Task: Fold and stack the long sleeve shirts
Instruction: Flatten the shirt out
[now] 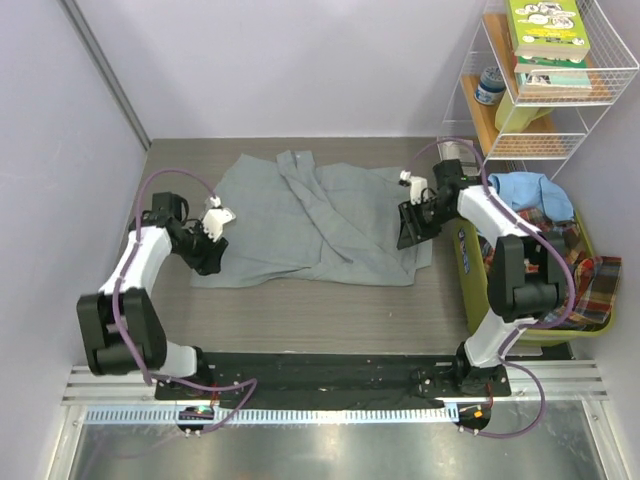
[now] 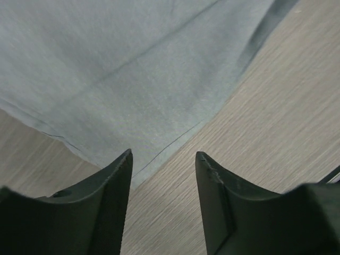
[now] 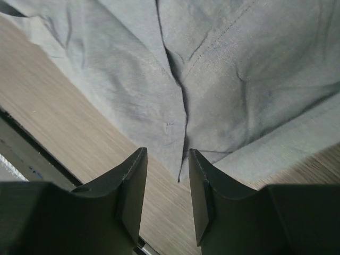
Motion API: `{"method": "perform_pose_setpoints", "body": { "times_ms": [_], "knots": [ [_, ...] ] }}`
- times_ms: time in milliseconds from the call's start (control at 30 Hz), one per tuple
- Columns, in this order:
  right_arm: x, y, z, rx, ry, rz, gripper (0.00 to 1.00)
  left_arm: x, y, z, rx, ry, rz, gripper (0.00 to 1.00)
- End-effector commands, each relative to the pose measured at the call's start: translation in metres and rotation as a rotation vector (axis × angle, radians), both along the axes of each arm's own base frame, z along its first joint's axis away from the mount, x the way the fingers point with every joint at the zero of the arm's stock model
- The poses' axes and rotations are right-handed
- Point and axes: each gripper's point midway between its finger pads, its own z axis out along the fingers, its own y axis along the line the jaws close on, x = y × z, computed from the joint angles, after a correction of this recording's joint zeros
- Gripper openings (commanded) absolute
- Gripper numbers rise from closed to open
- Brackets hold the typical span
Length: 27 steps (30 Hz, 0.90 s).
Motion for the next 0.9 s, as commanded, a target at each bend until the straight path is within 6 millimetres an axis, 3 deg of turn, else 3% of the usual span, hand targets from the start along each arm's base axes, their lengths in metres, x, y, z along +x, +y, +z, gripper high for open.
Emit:
{"method": "perform_pose_setpoints", "body": {
  "times_ms": [0,133,200,300,367,467,533,600,633,667,700,767,800,833,867],
  "knots": [
    [0.008,0.009,-0.020,-0.082,0.015,-0.015,0.41,0.016,0.012,-0.022,0.064,0.090,0.084,0.50],
    [-0.005,0.003,-0.056,-0.167,0.081,0.027,0.37,0.001,0.028,-0.062,0.168,0.230,0.089,0.45],
    [-0.014,-0.004,-0.073,-0.219,0.121,0.045,0.33,-0.017,0.033,-0.077,0.205,0.295,0.059,0.41],
    [-0.040,-0.010,-0.090,-0.246,0.198,0.093,0.28,-0.047,0.044,-0.094,0.278,0.373,0.032,0.36],
    [-0.059,-0.012,-0.095,-0.255,0.236,0.142,0.27,-0.064,0.048,-0.094,0.307,0.393,-0.010,0.32],
    [-0.090,-0.007,-0.085,-0.243,0.285,0.246,0.20,-0.099,0.048,-0.087,0.324,0.444,-0.083,0.27],
    [-0.117,-0.001,-0.069,-0.221,0.332,0.334,0.18,-0.126,0.046,-0.078,0.313,0.507,-0.161,0.24],
    [-0.112,0.004,-0.047,-0.180,0.283,0.413,0.16,-0.125,0.041,-0.062,0.291,0.467,-0.188,0.22],
    [-0.119,0.010,-0.029,-0.121,0.305,0.436,0.16,-0.136,0.038,-0.051,0.272,0.486,-0.251,0.22],
    [-0.112,0.011,-0.017,-0.088,0.284,0.437,0.18,-0.131,0.032,-0.042,0.242,0.459,-0.269,0.24],
    [-0.087,0.019,0.006,-0.060,0.204,0.429,0.23,-0.112,0.023,-0.026,0.198,0.372,-0.261,0.31],
    [-0.047,0.024,0.022,-0.022,0.135,0.337,0.32,-0.079,0.013,-0.009,0.148,0.259,-0.206,0.37],
    [-0.014,0.031,0.043,-0.005,0.063,0.249,0.37,-0.052,0.004,0.006,0.092,0.190,-0.184,0.44],
    [0.020,0.035,0.052,0.008,-0.036,0.200,0.39,-0.034,0.002,0.012,0.073,0.154,-0.142,0.47],
    [0.045,0.032,0.048,-0.021,-0.069,0.141,0.42,-0.009,0.000,0.017,0.047,0.108,-0.063,0.47]
  ]
}}
